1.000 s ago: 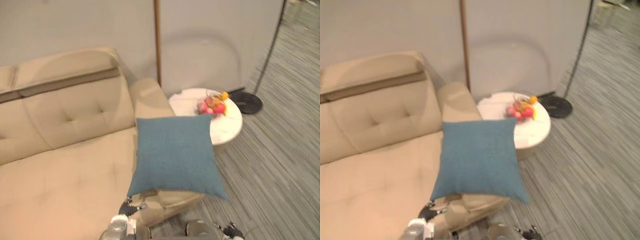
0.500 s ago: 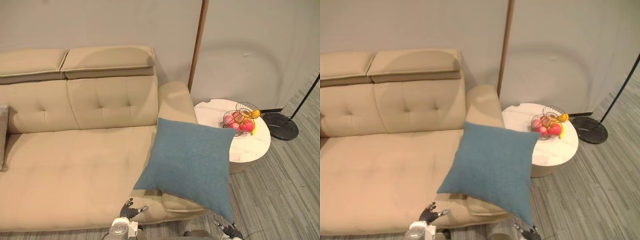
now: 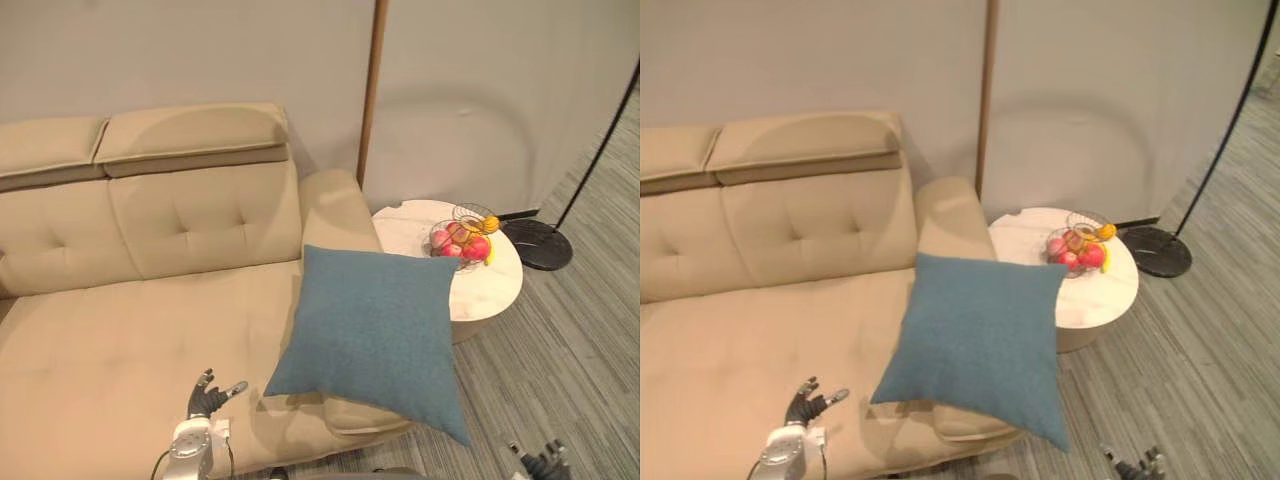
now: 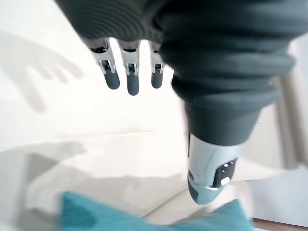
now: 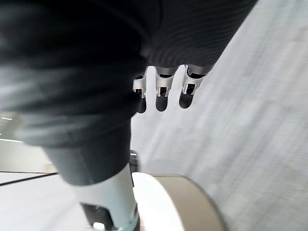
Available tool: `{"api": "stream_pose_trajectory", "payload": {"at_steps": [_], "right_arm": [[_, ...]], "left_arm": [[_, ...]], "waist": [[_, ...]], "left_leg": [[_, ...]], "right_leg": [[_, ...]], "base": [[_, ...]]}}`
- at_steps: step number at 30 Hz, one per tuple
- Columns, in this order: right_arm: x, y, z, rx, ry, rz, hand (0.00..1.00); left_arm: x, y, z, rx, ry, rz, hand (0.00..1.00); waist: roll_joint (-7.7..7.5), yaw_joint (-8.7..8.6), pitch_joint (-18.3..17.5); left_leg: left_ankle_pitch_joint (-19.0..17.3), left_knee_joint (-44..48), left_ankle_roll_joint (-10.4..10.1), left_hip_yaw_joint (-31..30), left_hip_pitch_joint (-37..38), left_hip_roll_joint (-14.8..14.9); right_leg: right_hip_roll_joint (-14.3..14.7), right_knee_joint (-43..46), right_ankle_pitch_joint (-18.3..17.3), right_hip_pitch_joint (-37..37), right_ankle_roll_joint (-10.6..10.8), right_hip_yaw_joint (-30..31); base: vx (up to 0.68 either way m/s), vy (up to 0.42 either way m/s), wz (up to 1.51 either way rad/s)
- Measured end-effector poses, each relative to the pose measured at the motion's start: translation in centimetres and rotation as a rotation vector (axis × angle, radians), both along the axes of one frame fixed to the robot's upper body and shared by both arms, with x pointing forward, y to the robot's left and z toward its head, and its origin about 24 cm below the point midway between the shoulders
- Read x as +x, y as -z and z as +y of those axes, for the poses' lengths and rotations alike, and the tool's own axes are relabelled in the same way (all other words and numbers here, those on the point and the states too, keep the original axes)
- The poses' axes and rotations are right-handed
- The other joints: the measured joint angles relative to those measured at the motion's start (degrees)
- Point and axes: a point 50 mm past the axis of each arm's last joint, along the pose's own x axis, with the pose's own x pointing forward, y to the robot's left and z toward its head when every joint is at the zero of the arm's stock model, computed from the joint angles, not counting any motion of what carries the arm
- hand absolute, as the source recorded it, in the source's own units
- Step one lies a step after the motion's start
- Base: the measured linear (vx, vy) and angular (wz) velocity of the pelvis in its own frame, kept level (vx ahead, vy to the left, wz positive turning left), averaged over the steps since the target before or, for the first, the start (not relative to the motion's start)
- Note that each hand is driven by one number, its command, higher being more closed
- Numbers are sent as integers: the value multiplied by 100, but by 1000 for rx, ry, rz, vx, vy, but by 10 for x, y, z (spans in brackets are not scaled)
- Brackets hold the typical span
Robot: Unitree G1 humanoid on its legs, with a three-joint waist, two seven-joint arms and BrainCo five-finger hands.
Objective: Pick up cushions and gather them together orderly.
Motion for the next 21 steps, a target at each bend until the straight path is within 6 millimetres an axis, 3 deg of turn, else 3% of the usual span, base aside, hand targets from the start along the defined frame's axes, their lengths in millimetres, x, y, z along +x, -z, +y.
{"api": "stream_pose_trajectory", "payload": {"at_steps": [4,9,13,21], "right_arm": [[16,-25,-2,-74,-64,-91,0],[44,-33,7,-79,-227,-142,0],[65,-33,20,-57,-365,-161,0],[88,-10,43,37,-487,-115,0]], "left_arm": [[8,-16,0,7,9,-86,0],[16,-20,-7,7,51,-121,0],[25,-20,-24,3,152,-120,0],[32,-11,-47,-13,259,-73,0]], "waist": [[4,-30,-36],[-4,-77,-64],[1,-84,-66],[0,-73,-11]], "left_leg": [[-73,-5,-13,178,88,-3],[-88,24,-17,239,154,-17],[-89,71,-16,131,120,-15],[-40,159,7,-29,-241,-26]], "right_leg": [[42,-4,-2,-12,1,201],[36,-3,0,-11,3,235],[36,-2,0,-16,3,201],[34,0,56,-327,10,93]], "base": [[55,5,-20],[50,-3,-8],[-3,-20,5],[-54,-24,7]]}}
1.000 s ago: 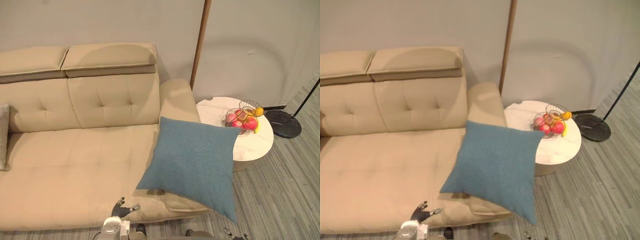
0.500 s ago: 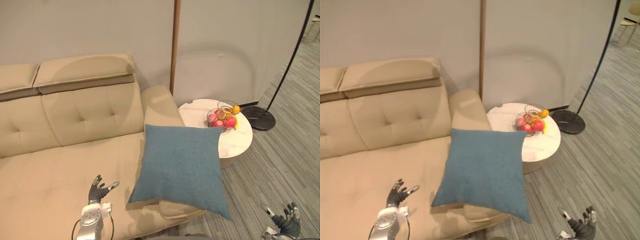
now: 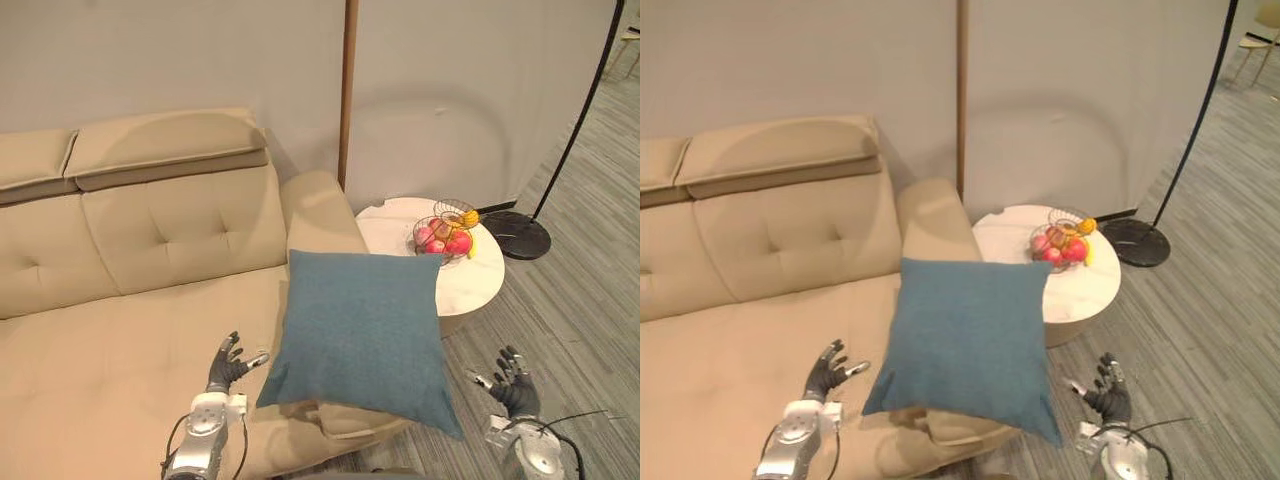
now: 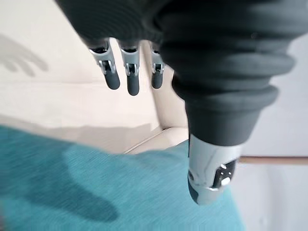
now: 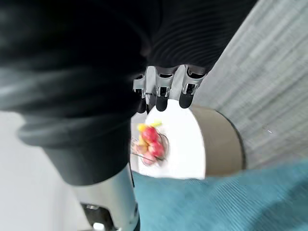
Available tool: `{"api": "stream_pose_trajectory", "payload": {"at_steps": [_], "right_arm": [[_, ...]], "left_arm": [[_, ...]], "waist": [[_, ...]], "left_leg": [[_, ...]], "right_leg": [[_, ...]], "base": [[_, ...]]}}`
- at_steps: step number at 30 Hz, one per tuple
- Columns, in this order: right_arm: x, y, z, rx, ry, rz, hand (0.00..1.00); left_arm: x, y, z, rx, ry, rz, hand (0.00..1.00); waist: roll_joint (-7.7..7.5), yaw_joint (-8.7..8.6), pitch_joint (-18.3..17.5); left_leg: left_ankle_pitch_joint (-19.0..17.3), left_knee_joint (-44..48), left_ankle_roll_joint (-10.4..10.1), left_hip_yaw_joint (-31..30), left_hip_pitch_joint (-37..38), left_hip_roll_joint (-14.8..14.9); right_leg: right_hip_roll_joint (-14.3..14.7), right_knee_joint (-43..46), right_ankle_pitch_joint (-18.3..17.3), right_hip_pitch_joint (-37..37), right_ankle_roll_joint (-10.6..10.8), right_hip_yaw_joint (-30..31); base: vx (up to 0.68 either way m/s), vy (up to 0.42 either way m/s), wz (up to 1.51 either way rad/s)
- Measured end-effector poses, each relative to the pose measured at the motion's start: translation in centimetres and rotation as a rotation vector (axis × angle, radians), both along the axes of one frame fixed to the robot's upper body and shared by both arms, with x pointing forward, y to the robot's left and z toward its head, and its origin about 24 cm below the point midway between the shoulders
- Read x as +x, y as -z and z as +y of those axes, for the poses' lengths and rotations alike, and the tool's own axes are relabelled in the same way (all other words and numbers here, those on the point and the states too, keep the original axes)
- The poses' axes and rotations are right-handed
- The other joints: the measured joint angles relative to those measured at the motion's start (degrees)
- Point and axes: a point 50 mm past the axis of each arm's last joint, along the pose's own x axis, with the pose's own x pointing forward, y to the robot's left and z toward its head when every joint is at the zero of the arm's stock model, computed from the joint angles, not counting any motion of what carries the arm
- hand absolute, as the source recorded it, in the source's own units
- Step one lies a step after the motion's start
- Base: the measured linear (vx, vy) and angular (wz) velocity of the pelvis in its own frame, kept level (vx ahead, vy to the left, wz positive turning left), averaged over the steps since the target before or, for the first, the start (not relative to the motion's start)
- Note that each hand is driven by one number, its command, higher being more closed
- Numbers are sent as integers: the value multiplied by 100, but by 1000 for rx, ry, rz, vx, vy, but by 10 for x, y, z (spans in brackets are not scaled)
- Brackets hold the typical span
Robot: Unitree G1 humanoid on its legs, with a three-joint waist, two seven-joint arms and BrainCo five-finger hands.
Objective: Pick up cushions and gather them together orderly.
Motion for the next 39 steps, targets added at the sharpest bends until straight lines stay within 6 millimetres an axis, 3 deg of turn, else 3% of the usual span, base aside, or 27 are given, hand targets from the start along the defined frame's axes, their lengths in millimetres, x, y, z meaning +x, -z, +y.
{"api": "stream_pose_trajectory", "payload": {"at_steps": [5,8,11,13,19,20,21,22,32,35,39], "right_arm": [[56,-16,24,19,-98,-102,0],[76,-25,33,23,-131,-144,0],[88,-31,38,37,-130,-170,0],[103,-42,42,58,-120,-222,0],[121,-61,48,97,-99,-321,0],[122,-62,48,97,-99,-325,100],[124,-64,49,99,-97,-333,100],[126,-67,52,101,-95,-343,100],[136,-91,47,177,-53,-468,100],[138,-106,52,192,-64,-534,100],[134,-120,60,185,-90,-593,100]], "left_arm": [[61,-37,-15,20,73,-154,0],[82,-54,-27,34,114,-213,0],[98,-66,-36,47,151,-249,0],[117,-83,-43,79,186,-296,0],[147,-126,-65,114,267,-426,0],[148,-128,-67,117,273,-432,0],[151,-133,-71,121,289,-449,0],[154,-140,-77,128,298,-470,100],[167,-186,-103,119,321,-635,100],[167,-206,-111,78,320,-711,100],[163,-215,-116,45,316,-757,100]], "waist": [[-107,28,753],[-119,62,1006],[-111,98,1143],[-111,135,1310],[-95,204,1553],[-94,206,1554],[-91,225,1564],[-92,239,1620],[-95,368,1703],[-95,380,1703],[-98,381,1699]], "left_leg": [[-8,774,41,-114,-1185,63],[-44,1108,94,-195,-1678,104],[-62,1334,120,-244,-2028,124],[-48,1499,154,-257,-2347,150],[-35,1694,194,-238,-2794,214],[-32,1698,196,-239,-2827,219],[-14,1697,201,-239,-2893,230],[10,1701,193,-243,-2921,241],[70,1640,184,-244,-3010,250],[88,1600,181,-204,-2918,254],[87,1424,174,-177,-2535,244]], "right_leg": [[-9,121,325,-786,23,-6],[-12,278,377,-1155,43,-37],[-19,445,378,-1457,44,-66],[-29,551,435,-1742,42,-96],[-21,731,495,-2197,24,-91],[-18,734,501,-2228,21,-92],[-8,755,512,-2302,14,-91],[-2,781,519,-2336,6,-102],[-3,770,546,-2431,-14,-145],[-3,678,584,-2335,-9,-128],[-7,571,584,-1996,-10,-147]], "base": [[-113,-24,8],[-121,-6,11],[-114,3,9],[-112,13,5],[-90,7,-2],[-50,-21,-2],[0,0,0],[-12,-31,1],[11,-7,1],[24,-2,-4],[42,-2,-3]]}}
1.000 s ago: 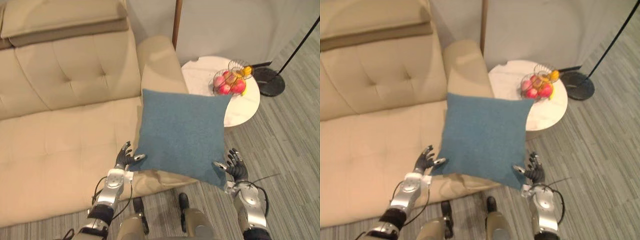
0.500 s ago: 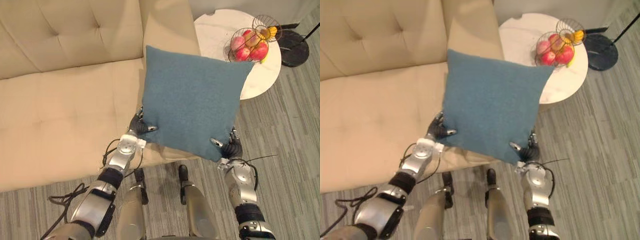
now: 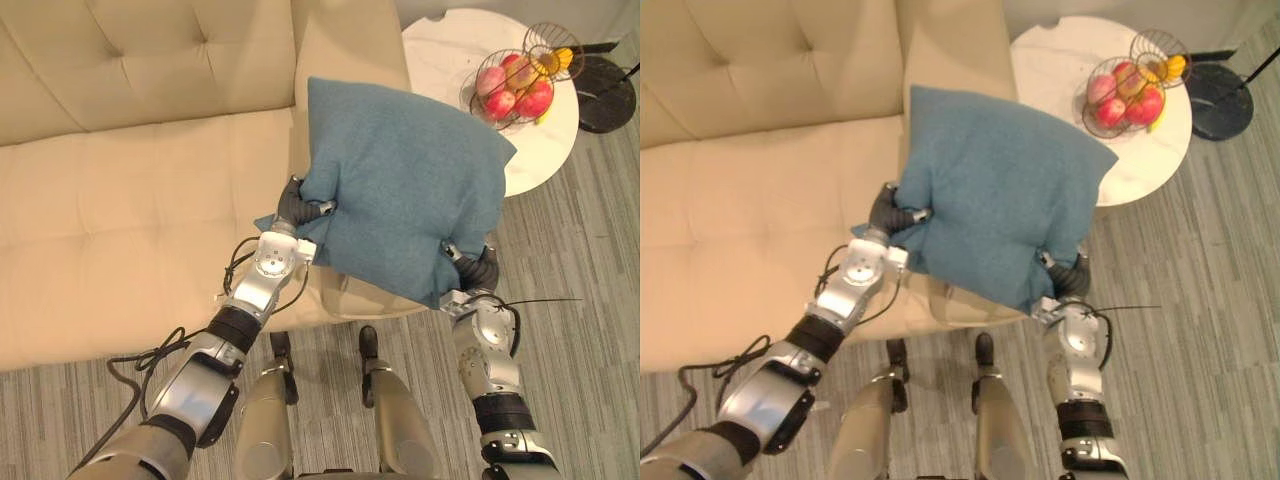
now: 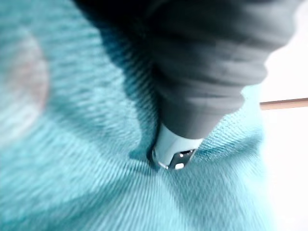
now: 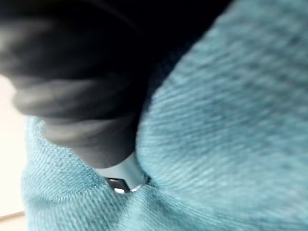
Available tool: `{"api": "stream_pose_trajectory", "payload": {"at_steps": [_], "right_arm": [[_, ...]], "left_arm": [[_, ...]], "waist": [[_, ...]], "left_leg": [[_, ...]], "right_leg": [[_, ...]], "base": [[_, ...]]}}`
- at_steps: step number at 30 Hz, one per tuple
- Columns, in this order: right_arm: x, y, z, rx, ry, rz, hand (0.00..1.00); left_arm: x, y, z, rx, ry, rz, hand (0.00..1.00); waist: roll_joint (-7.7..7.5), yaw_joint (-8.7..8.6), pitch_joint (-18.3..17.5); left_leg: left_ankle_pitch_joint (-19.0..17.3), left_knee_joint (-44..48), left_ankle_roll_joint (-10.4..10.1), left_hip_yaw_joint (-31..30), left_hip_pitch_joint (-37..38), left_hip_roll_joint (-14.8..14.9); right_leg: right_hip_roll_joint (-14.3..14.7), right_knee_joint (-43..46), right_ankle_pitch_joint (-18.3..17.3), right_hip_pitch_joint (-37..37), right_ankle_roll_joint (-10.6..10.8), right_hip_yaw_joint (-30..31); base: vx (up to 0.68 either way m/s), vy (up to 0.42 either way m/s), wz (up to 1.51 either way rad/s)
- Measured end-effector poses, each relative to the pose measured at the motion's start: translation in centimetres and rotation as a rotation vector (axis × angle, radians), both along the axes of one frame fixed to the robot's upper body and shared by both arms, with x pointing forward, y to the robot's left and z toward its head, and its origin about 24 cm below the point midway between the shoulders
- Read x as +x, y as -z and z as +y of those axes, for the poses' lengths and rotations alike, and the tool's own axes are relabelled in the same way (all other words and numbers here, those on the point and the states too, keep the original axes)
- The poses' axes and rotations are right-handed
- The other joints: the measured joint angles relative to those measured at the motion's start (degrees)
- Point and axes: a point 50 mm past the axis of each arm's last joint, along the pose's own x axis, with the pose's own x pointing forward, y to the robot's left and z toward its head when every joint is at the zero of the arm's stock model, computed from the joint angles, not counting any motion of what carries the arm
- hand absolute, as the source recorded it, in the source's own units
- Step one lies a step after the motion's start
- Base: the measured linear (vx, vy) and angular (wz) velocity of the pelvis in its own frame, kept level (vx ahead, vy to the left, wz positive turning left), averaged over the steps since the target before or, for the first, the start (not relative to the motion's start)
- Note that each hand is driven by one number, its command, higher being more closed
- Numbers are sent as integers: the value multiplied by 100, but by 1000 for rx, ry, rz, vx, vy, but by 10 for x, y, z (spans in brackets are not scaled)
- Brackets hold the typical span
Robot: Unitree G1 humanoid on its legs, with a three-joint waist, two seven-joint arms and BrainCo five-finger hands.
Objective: Pick up cushions and gather them together orderly.
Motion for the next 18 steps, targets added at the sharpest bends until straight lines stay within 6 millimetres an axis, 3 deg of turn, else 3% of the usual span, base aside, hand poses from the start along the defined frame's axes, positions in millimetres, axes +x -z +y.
{"api": "stream_pose_trajectory", "payload": {"at_steps": [4,7,11,14,18], "right_arm": [[-14,2,-1,2,12,-9,100],[-27,15,-3,-75,24,43,100],[-44,30,1,-144,4,105,100],[-59,38,1,-182,-8,141,100],[-66,33,9,-226,-44,119,100]], "left_arm": [[-16,7,0,-62,20,-15,100],[-39,37,1,-110,26,60,100],[-63,69,11,-159,-1,159,100],[-88,80,15,-205,5,185,100],[-108,83,23,-268,-19,186,100]], "waist": [[8,-31,-22],[6,-143,-55],[21,-252,-370],[58,-236,-641],[129,-156,-1001]], "left_leg": [[39,-289,-33,-28,466,-62],[136,-708,-38,-185,1029,-221],[162,-889,-28,-359,1338,-329],[162,-956,-28,-500,1634,-419],[162,-1126,-27,-519,1797,-458]], "right_leg": [[-27,-177,-23,435,15,-69],[-121,-309,-155,955,49,-202],[-184,-570,-187,1409,87,-373],[-264,-750,-214,1856,119,-507],[-278,-795,-269,1967,118,-527]], "base": [[73,4,5],[114,22,25],[115,17,23],[84,20,29],[34,11,7]]}}
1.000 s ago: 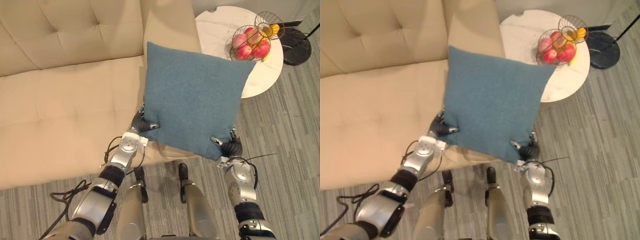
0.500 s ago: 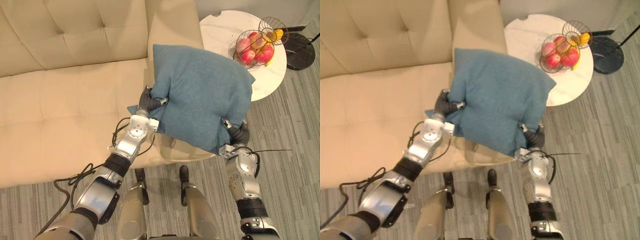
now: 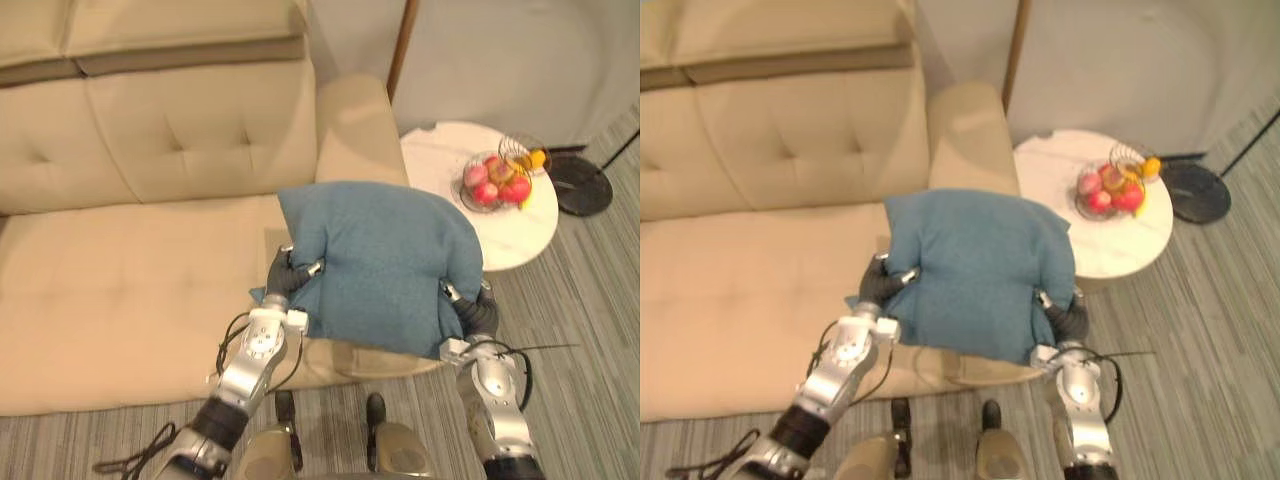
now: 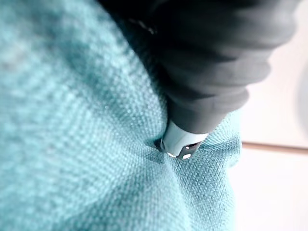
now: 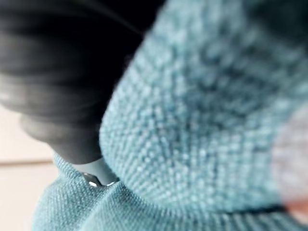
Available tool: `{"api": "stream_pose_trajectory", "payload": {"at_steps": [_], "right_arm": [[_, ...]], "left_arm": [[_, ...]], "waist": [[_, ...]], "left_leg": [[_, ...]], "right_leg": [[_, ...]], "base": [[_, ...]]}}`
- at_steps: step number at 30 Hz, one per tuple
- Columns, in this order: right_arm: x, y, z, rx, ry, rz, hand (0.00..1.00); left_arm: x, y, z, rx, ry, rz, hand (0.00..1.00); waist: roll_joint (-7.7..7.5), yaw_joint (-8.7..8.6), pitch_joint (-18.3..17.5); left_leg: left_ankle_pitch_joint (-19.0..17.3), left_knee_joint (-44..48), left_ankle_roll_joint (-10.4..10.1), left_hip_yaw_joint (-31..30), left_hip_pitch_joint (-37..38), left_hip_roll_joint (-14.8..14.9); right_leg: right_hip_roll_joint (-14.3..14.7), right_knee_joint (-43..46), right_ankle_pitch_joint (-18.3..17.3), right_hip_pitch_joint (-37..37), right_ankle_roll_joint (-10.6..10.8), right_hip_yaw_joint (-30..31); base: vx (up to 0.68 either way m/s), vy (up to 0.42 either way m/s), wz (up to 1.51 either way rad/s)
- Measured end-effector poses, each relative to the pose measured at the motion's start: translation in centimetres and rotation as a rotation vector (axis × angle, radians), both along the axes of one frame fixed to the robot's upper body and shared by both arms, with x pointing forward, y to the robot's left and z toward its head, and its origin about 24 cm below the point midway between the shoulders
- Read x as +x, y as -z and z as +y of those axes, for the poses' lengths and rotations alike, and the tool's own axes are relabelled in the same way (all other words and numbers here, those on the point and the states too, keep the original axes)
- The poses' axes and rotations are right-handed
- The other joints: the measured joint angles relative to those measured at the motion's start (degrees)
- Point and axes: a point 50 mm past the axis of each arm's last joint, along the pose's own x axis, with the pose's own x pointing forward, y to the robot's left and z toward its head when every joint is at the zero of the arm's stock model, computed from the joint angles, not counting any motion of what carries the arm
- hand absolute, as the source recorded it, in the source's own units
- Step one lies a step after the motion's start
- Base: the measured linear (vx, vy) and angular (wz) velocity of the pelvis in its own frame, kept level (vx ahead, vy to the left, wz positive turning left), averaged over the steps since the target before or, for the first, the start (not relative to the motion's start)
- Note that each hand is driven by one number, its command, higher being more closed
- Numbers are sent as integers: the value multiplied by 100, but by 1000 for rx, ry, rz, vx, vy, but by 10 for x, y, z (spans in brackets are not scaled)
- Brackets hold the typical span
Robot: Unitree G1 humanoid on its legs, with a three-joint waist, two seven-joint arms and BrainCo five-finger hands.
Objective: Pick up cushions and gather them together orderly.
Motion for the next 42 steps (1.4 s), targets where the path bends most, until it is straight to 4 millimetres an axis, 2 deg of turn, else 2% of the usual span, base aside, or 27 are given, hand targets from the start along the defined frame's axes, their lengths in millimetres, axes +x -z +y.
{"api": "stream_pose_trajectory", "payload": {"at_steps": [6,9,11,12,14,15,16,17,18,20,21,22,23,24,25,26,28,30,31,32,33,34,35,36,37,38,42], "right_arm": [[-14,3,9,-50,-37,14,100],[-16,4,9,-52,-33,16,100],[-15,3,9,-51,-31,14,100],[-14,2,9,-51,-23,8,100],[-6,-4,7,-63,-8,-20,100],[-4,-6,8,-71,-8,-26,100],[0,-11,9,-87,-9,-47,100],[1,-12,9,-89,-9,-52,100],[2,-13,9,-91,-10,-57,100],[1,-14,3,-103,13,-59,100],[1,-14,1,-105,21,-59,100],[2,-14,-3,-97,47,-57,100],[2,-11,-2,-91,51,-45,100],[1,-5,3,-73,57,-20,100],[1,-4,5,-72,58,-15,100],[1,-3,8,-59,56,-14,100],[2,-1,11,-50,51,-9,100],[2,0,9,-55,49,-1,100],[3,1,10,-52,45,4,100],[3,2,10,-49,45,7,100],[2,7,10,-44,42,26,100],[1,10,8,-48,40,40,100],[1,10,9,-48,38,40,100],[2,9,7,-59,33,34,100],[2,8,5,-68,31,31,100],[-1,9,-1,-89,36,43,100],[-7,15,-9,-69,56,69,100]], "left_arm": [[-25,9,6,-78,-33,34,100],[-25,9,6,-87,-31,36,100],[-25,10,6,-92,-31,39,100],[-25,10,6,-97,-31,42,100],[-25,12,5,-122,-35,52,100],[-25,13,5,-124,-37,57,100],[-25,17,6,-135,-42,77,100],[-25,18,6,-141,-44,83,100],[-26,20,6,-151,-46,90,100],[-27,19,0,-178,-33,80,100],[-28,19,-1,-182,-29,79,100],[-27,19,-5,-179,-11,75,100],[-25,20,-3,-166,-9,78,100],[-25,26,1,-150,-16,103,100],[-25,30,3,-147,-20,119,100],[-26,36,6,-141,-28,147,100],[-28,42,8,-129,-28,171,100],[-29,42,8,-126,-23,171,100],[-29,42,11,-113,-13,170,100],[-29,43,11,-110,-11,171,100],[-30,45,12,-106,-9,180,100],[-32,48,12,-104,4,193,100],[-33,49,11,-104,7,194,100],[-33,48,10,-105,20,192,100],[-33,48,9,-108,25,190,100],[-33,48,4,-116,41,194,100],[-35,52,-1,-119,68,220,100]], "waist": [[68,59,-417],[80,12,-424],[104,52,-419],[130,111,-407],[99,133,-387],[100,139,-389],[69,137,-392],[51,133,-385],[61,117,-397],[341,41,-590],[389,27,-622],[384,-47,-687],[227,-78,-670],[5,-118,-727],[-23,-141,-746],[-69,-95,-760],[-51,25,-748],[-14,118,-730],[68,74,-645],[73,34,-618],[48,-109,-552],[69,-138,-520],[39,-136,-507],[3,-138,-496],[73,-162,-462],[211,-359,-473],[266,-349,-491]], "left_leg": [[28,-17,37,-347,152,-98],[28,494,29,-948,-446,-174],[83,684,-43,-1221,-821,-183],[-58,570,34,-1011,-972,-75],[-446,1153,450,404,-1309,454],[-490,1376,527,598,-1370,553],[-524,1966,589,972,-1449,857],[-532,2099,572,1031,-1452,958],[-565,2285,499,1036,-1415,1170],[-634,2153,73,591,-1260,1646],[-571,2078,-17,467,-1232,1649],[-863,1957,-906,316,-1224,1471],[-827,2055,-754,353,-1298,1294],[-917,2213,-605,348,-1466,1036],[-968,2358,-519,327,-1577,1004],[-1170,2752,-374,342,-1767,969],[-1715,3459,-160,426,-1989,940],[-1893,3483,-7,643,-1944,887],[-1918,3286,118,684,-1775,886],[-1904,3190,180,682,-1700,875],[-1802,2818,306,756,-1379,743],[-1701,2398,367,887,-1040,611],[-1653,2229,388,964,-899,553],[-1551,1849,356,1076,-631,397],[-1498,1680,357,1084,-546,349],[-1397,1470,286,949,-505,268],[-1257,1396,158,800,-343,290]], "right_leg": [[-52,47,-124,318,6,-322],[-67,165,-176,262,-34,-918],[-53,375,-256,129,-78,-1304],[-52,432,-265,111,-86,-1592],[-336,421,-214,114,-137,-2033],[-394,439,-210,109,-131,-2072],[-604,441,-158,119,-47,-2127],[-666,424,-121,134,7,-2129],[-778,342,-32,179,116,-2128],[-965,-45,374,172,543,-2111],[-971,-121,445,181,634,-2108],[-1181,-374,710,236,827,-2129],[-1328,-494,839,271,793,-2119],[-1468,-666,1201,268,730,-2120],[-1449,-654,1257,273,733,-2097],[-1462,-576,1419,249,742,-2101],[-1686,-88,1519,3,734,-1854],[-1834,456,1825,-545,242,-1623],[-1633,1145,1167,-917,86,-1158],[-1504,1334,872,-955,196,-997],[-994,1609,174,-955,344,-654],[-475,1593,-257,-972,222,-590],[-288,1527,-358,-992,135,-657],[94,1265,-439,-1071,-135,-883],[296,1034,-379,-1130,-338,-937],[467,674,-24,-1112,-654,-881],[501,988,-135,-1043,-697,-772]], "base": [[-30,-6,31],[-118,-28,98],[-160,-30,119],[-168,-29,116],[-152,85,114],[-106,228,57],[-60,147,29],[-46,207,27],[-4,224,14],[27,432,15],[53,599,26],[33,462,30],[30,661,41],[18,414,35],[53,427,32],[70,309,13],[44,450,-23],[-5,484,-52],[8,257,-31],[39,256,-8],[81,171,5],[102,157,-7],[126,113,-32],[105,74,-25],[162,68,19],[149,40,37],[304,10,14]]}}
